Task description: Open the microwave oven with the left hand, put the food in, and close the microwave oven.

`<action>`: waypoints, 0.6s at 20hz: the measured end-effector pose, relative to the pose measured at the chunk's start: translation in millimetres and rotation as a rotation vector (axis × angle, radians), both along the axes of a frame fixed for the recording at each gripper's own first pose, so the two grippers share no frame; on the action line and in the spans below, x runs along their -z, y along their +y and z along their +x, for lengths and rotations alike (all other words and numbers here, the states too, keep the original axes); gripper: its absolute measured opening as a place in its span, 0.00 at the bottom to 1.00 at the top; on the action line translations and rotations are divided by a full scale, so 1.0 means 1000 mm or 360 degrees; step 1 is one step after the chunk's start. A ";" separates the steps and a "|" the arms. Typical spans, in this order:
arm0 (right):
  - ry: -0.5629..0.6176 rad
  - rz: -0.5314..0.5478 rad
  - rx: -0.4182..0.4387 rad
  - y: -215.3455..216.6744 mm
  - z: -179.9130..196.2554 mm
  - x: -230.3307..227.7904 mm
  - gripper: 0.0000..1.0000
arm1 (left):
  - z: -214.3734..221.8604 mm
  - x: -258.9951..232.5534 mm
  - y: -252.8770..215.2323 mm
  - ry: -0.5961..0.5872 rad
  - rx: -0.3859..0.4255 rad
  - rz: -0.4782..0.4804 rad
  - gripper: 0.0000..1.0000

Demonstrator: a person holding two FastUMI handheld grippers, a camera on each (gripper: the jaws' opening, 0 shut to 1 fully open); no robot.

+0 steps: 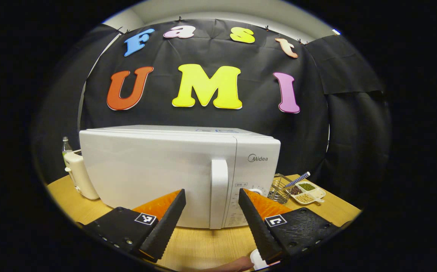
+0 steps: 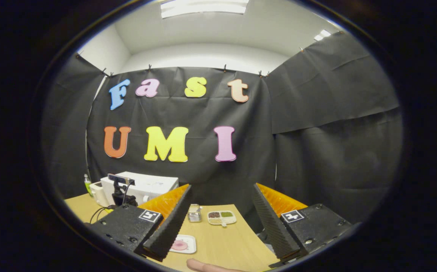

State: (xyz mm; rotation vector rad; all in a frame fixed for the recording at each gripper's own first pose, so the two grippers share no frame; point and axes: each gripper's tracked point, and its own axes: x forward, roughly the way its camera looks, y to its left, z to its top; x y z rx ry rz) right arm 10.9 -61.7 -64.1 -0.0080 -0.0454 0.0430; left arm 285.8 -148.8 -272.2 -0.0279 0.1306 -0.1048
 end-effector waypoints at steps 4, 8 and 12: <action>0.0020 0.0009 -0.0035 -0.007 0.002 0.017 0.96 | 0.014 0.000 -0.001 -0.0049 -0.0052 0.0038 0.64; 0.0058 0.0030 -0.0015 -0.020 0.006 0.030 0.96 | 0.025 0.015 0.000 0.0002 -0.0048 0.0109 0.37; 0.0106 0.0025 0.0018 -0.032 0.002 0.042 0.96 | 0.025 0.016 0.001 0.0037 -0.0048 0.0015 0.33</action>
